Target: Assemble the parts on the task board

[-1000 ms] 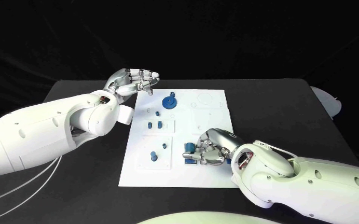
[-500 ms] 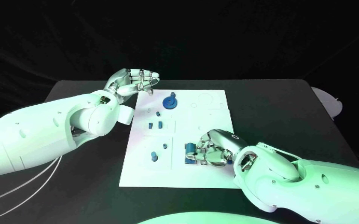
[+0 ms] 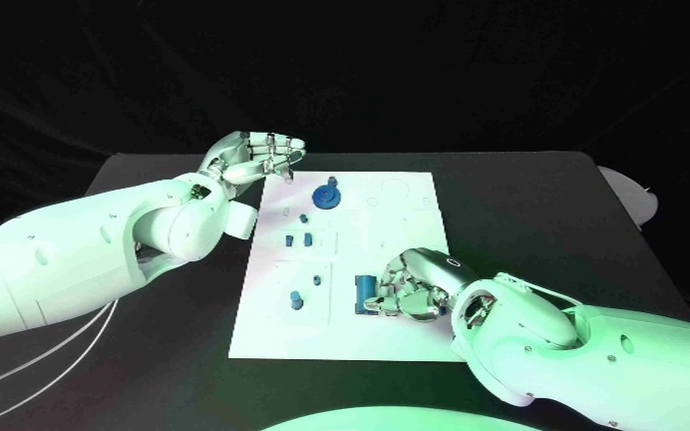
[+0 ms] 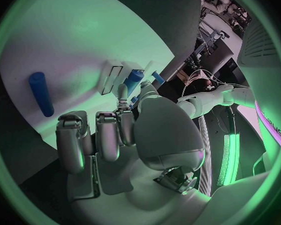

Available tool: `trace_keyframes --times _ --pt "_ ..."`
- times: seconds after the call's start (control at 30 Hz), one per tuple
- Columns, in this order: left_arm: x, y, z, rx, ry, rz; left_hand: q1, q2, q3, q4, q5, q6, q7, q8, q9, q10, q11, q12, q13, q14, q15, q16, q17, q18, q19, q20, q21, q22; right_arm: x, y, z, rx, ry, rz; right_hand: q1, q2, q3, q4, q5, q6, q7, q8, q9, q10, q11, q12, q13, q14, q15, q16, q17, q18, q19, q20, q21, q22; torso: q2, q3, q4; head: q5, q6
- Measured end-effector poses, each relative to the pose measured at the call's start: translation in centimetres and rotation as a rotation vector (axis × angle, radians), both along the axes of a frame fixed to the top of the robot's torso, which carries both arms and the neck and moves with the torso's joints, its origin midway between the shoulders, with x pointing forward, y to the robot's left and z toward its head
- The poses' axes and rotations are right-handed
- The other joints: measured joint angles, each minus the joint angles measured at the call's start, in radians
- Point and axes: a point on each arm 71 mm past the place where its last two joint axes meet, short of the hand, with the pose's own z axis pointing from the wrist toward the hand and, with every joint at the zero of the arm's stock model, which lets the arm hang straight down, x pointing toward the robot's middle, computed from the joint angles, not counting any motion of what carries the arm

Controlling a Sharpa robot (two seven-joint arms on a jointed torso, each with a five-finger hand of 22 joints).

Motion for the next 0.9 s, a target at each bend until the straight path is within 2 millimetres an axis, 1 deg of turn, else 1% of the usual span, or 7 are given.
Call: trace_keyframes --times 0.2,0.3,0.5,0.6,0.67,0.7,0.9 --pt "0.0 0.0 0.0 0.000 0.001 0.001 0.000 0.000 0.000 0.000 0.000 0.000 0.000 0.000 0.000 0.000 0.000 0.000 0.000 0.000 0.000 0.000 0.000 0.000 0.000 0.000 0.000 0.000 0.1 -0.2 -0.1 -0.010 -0.006 -0.002 0.031 -0.001 0.000 0.000 0.000 0.000 0.000 0.000 -0.005 0.004 -0.004 0.004 0.000 -0.003 -0.003 0.000 0.001 0.000 0.000 0.000 0.000 0.000 0.000 -0.0004 0.0000 -0.001 0.000" --pt "0.0 0.0 0.0 0.001 0.001 0.001 0.000 0.000 0.000 0.000 0.000 0.000 0.000 0.000 0.000 -0.004 0.004 0.000 -0.001 0.000 0.000 0.000 0.000 0.000 0.000 0.000 0.000 0.000 0.1 -0.2 -0.1 -0.013 -0.011 -0.002 0.057 -0.009 0.000 0.000 0.000 0.000 0.000 0.000 -0.009 0.004 -0.004 0.007 0.000 -0.004 -0.003 0.000 0.001 0.000 0.000 0.000 0.000 0.000 0.000 -0.0004 -0.0001 -0.001 0.001" --pt "0.0 0.0 0.0 0.000 0.001 0.000 0.000 0.000 0.000 0.000 0.000 0.000 0.000 0.000 0.000 -0.004 0.004 0.000 -0.001 0.000 0.000 0.000 0.000 0.000 0.000 0.000 0.000 0.001 0.1 -1.0 0.2 -0.009 -0.026 -0.015 0.062 -0.007 -0.012 0.005 0.006 0.000 0.000 0.000 -0.013 0.004 -0.004 -0.002 0.002 -0.004 -0.003 0.000 0.001 0.000 0.000 0.000 0.000 0.000 -0.001 0.0003 -0.0005 -0.003 0.004" --pt "0.0 0.0 0.0 0.001 0.001 0.001 0.000 0.000 0.000 0.000 0.000 0.000 0.000 0.000 0.000 -0.004 0.004 0.000 -0.001 0.000 0.000 0.000 0.000 0.000 0.000 0.000 0.000 0.001 0.2 -2.0 0.8 0.003 -0.048 -0.036 0.064 -0.005 -0.015 0.007 0.016 -0.003 0.003 0.000 -0.016 0.004 -0.004 -0.002 0.003 -0.004 -0.003 0.000 0.001 0.000 0.000 0.000 0.000 0.000 -0.001 0.0003 -0.0009 -0.005 0.006" --pt "0.0 0.0 0.0 0.001 0.001 0.001 0.000 0.000 0.000 0.000 0.000 0.000 0.000 0.000 0.000 -0.004 0.004 0.000 -0.001 0.000 0.000 0.000 0.000 0.000 0.000 0.000 0.000 0.001 0.4 -2.7 1.2 0.009 -0.064 -0.049 0.065 -0.004 -0.018 0.005 0.017 -0.003 0.003 -0.005 -0.018 0.004 -0.004 -0.004 0.003 -0.004 -0.003 0.000 0.001 0.000 0.000 0.000 0.000 0.000 -0.001 0.0003 -0.0018 -0.007 0.008" --pt "0.0 0.0 0.0 0.001 0.001 0.001 0.000 0.000 0.000 0.000 0.000 0.000 0.000 0.000 0.000 -0.004 0.004 0.000 -0.001 0.000 0.000 0.000 0.000 0.000 0.000 0.000 0.000 0.001 0.5 -3.1 1.5 0.010 -0.071 -0.056 0.065 -0.004 -0.021 0.006 0.018 -0.007 0.007 -0.009 -0.020 0.003 -0.003 -0.005 0.003 -0.004 -0.003 0.000 0.001 0.000 0.000 0.000 0.000 0.000 -0.001 0.0004 -0.0020 -0.007 0.009" --pt "0.1 0.0 0.0 0.000 0.000 0.000 0.000 0.000 0.000 0.000 0.000 0.000 0.000 0.000 -0.001 -0.004 0.004 0.000 -0.001 0.000 0.000 0.000 -0.001 0.000 0.000 0.000 0.000 0.001 1.0 -6.5 2.7 -0.003 -0.101 -0.116 0.070 0.001 -0.026 0.005 0.023 -0.022 0.011 -0.023 -0.030 -0.002 0.002 -0.011 0.026 -0.004 -0.003 0.000 0.001 0.000 0.000 0.000 0.000 0.000 -0.003 -0.0002 -0.0038 -0.017 0.012"
